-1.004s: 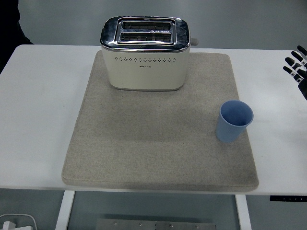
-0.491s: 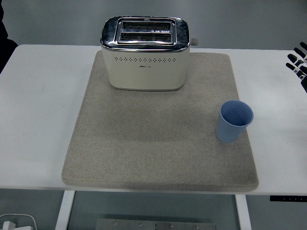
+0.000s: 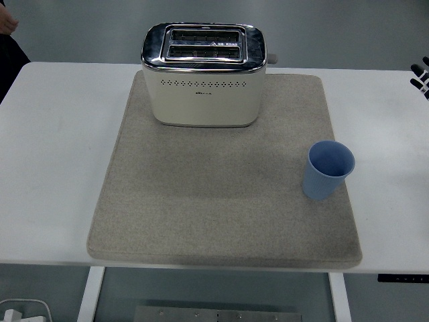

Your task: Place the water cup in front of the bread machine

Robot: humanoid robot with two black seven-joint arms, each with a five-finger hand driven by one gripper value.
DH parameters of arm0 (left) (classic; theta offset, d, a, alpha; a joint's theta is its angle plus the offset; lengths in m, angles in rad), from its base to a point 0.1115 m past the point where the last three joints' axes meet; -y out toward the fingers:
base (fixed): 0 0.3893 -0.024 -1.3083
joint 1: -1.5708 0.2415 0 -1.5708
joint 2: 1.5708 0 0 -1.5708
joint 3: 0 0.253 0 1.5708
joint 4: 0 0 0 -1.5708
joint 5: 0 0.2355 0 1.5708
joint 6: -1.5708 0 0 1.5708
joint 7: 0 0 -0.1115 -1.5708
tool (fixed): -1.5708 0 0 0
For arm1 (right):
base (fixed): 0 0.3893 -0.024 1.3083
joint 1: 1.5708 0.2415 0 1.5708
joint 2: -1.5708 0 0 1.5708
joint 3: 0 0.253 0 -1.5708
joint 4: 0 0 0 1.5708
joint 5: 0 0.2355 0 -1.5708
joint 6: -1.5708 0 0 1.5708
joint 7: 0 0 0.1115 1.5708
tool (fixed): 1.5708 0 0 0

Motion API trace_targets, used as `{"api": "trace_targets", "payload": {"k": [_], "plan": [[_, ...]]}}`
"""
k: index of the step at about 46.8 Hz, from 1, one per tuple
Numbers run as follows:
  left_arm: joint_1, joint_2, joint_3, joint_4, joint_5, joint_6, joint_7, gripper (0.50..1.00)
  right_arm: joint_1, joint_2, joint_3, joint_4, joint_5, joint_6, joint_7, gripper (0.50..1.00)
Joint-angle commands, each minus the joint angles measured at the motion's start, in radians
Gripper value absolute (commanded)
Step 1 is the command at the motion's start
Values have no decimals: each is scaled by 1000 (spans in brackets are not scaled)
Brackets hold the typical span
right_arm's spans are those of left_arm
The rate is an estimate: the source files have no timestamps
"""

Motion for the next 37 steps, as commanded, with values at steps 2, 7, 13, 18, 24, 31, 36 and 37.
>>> {"api": "trace_targets", "payload": {"k": [2, 7, 13, 18, 24, 31, 36, 37], "plan": [[0, 0, 0, 0, 0, 0, 1, 999, -2, -12, -1, 4, 0, 3, 2, 934], [0, 0, 0, 0, 0, 0, -1, 999, -2, -41, -1, 7, 0, 14, 6, 934], [0, 0, 0, 0, 0, 0, -1, 999, -29, -97, -1, 13, 0, 34, 15, 934], [0, 0, 0, 0, 0, 0, -1, 999, -51, -104, -1, 13, 0, 127, 15, 934], [0, 0, 0, 0, 0, 0, -1, 999, -61, -100, -1, 16, -1, 157, 12, 934], [0, 0, 0, 1, 0, 0, -1, 999, -112, -111, 2, 58, -20, 161, 6, 934], [0, 0, 0, 0, 0, 0, -1, 999, -146, -132, 2, 87, -70, 166, 5, 934], [0, 0, 0, 0, 0, 0, -1, 999, -152, -135, 2, 90, -90, 166, 3, 934]]}}
